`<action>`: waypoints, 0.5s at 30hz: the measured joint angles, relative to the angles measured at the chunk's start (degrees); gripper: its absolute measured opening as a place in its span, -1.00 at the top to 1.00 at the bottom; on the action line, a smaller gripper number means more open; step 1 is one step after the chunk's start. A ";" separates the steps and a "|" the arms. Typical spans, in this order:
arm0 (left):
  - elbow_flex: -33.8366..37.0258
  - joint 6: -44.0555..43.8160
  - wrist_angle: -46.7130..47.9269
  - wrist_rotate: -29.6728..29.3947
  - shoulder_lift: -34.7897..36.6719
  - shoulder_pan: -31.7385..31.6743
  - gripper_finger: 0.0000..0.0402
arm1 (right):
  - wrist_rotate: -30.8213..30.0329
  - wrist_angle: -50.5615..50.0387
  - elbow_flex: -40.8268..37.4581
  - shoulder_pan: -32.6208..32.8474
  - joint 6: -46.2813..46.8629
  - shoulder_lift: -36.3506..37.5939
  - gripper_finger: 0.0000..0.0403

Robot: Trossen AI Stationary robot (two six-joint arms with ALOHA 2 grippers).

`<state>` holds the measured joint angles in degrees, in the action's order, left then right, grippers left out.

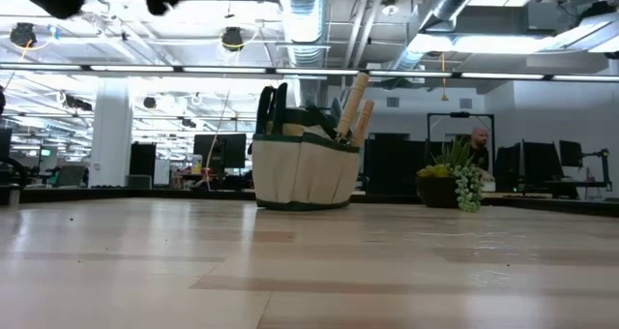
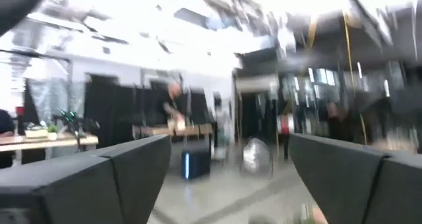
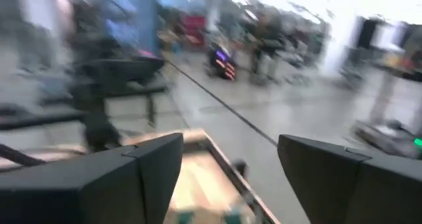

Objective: Pick & Place Garden tools in Gardening bag
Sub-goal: Return to Home Position

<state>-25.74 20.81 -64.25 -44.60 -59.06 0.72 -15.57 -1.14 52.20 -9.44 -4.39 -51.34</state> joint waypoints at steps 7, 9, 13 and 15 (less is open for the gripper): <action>0.00 -0.03 8.02 0.48 19.99 0.56 0.15 | 14.26 1.16 0.55 -10.29 -0.60 6.65 0.13; 0.00 -0.03 10.86 0.42 23.48 1.25 0.46 | 14.48 -0.43 -0.09 -13.14 -1.26 8.21 0.34; 0.00 2.34 17.42 -1.45 28.36 2.06 0.93 | 18.67 -0.35 -3.61 -17.57 -1.56 10.91 0.84; 0.00 3.64 19.79 -4.68 29.94 2.43 0.96 | 20.74 1.29 -6.53 -19.51 -0.92 12.92 0.94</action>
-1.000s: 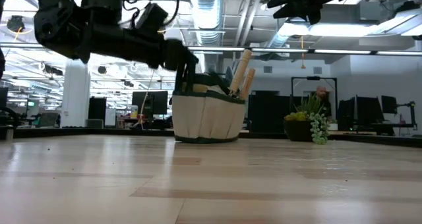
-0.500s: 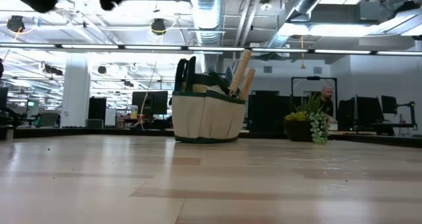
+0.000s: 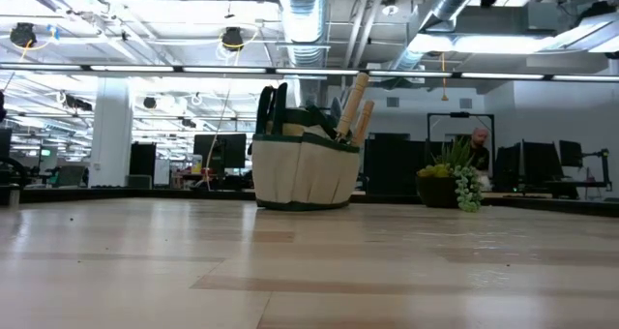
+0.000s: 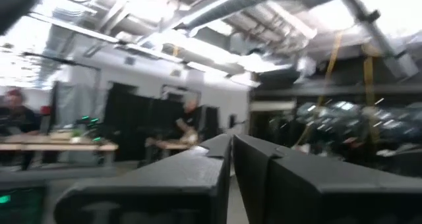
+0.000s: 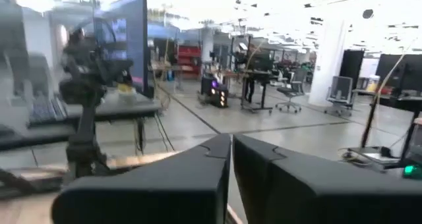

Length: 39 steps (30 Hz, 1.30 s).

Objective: Pick & Place Garden tools in Gardening bag
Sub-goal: Return to Home Position

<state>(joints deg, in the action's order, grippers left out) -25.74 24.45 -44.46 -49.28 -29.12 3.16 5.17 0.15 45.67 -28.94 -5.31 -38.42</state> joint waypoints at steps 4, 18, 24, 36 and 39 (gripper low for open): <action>1.87 0.37 3.67 -1.82 3.16 0.37 0.99 | 4.90 8.86 -9.07 -3.05 5.44 3.46 0.97; 20.87 -11.81 4.02 6.79 18.15 0.37 1.00 | 12.09 27.96 -29.70 -7.18 15.98 11.56 1.00; 24.33 -13.43 8.34 13.55 24.00 0.37 1.00 | 17.57 42.02 -37.20 -8.46 20.37 13.87 1.00; 20.04 -17.70 28.65 20.13 25.77 0.35 1.00 | 22.49 53.65 -45.22 -9.73 25.93 17.47 1.00; 17.36 -17.88 35.46 20.79 25.77 0.35 1.00 | 25.95 52.60 -45.22 -9.74 25.88 17.47 1.00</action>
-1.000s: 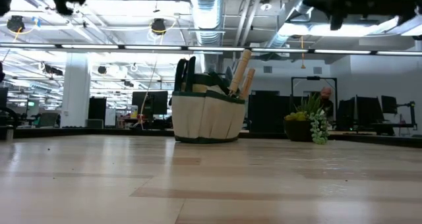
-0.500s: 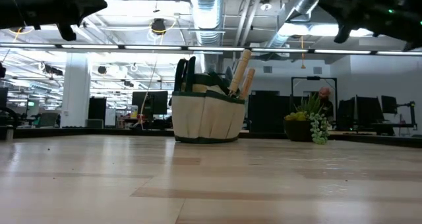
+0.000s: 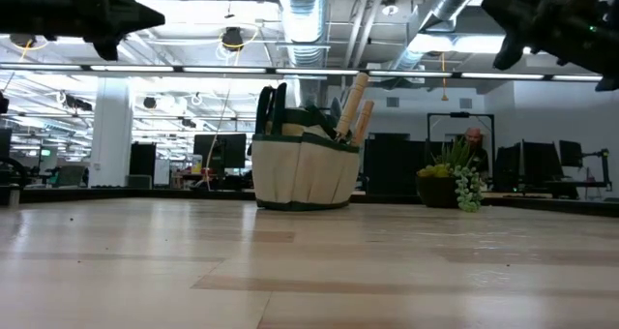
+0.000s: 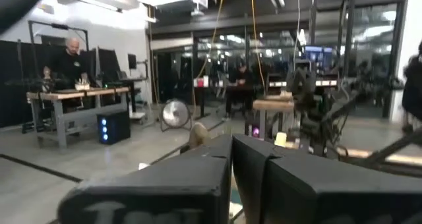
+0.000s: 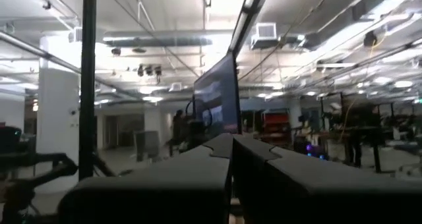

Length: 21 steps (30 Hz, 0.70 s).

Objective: Pick & Place Garden tools in Gardening bag
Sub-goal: Return to Home Position

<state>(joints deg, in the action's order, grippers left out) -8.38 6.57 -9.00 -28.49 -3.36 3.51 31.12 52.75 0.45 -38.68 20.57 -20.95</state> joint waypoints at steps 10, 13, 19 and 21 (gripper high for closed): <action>3.02 -3.58 4.58 1.50 3.32 -0.04 1.00 | 0.61 -3.66 -0.02 0.03 -1.17 0.01 1.00; 4.07 -4.00 4.19 3.41 3.34 -0.04 1.00 | 0.63 -3.61 -0.02 0.03 -1.18 0.02 1.00; 7.93 -5.68 3.51 6.49 3.34 -0.04 1.00 | 1.81 -5.00 -0.02 0.03 -1.63 0.00 1.00; 8.00 -6.65 3.96 7.54 3.21 -0.04 1.00 | 3.17 -5.31 -0.02 0.16 -1.61 0.02 1.00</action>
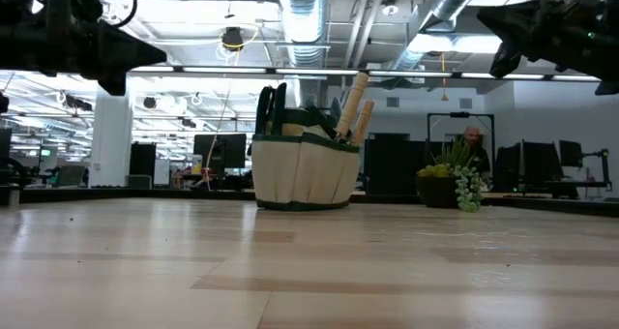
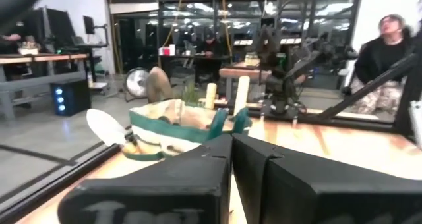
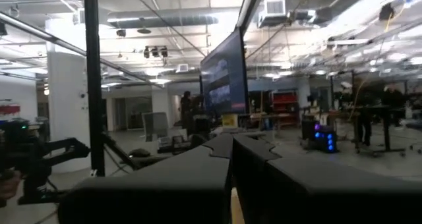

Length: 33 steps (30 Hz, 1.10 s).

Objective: Pick & Place Garden tools in Gardening bag
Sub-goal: Return to Home Position

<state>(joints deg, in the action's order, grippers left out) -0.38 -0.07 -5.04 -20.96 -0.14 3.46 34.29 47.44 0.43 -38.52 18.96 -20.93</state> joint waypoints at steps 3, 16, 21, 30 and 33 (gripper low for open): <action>0.00 -0.06 -0.12 1.35 0.15 0.00 1.00 | 0.39 -1.01 -0.02 1.06 -0.09 -0.02 1.00; 0.00 -6.07 -1.10 1.36 -0.81 0.00 0.99 | 2.82 -12.76 -0.02 4.30 -2.91 -0.04 1.00; 0.00 -7.78 -1.75 1.32 -0.81 0.00 0.98 | 9.22 -13.42 -0.02 5.81 -4.13 -0.04 1.00; 0.00 -7.76 -2.95 1.29 -0.81 0.00 0.97 | 9.64 -4.33 -0.04 11.61 1.37 0.48 1.00; 0.00 -7.78 -3.10 1.27 -0.81 0.00 0.98 | -6.38 -4.51 -0.04 17.25 4.65 0.14 1.00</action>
<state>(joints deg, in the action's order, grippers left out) -0.38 -7.86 -8.14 -19.68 -0.95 3.46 27.91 42.93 0.38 -21.27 23.62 -20.79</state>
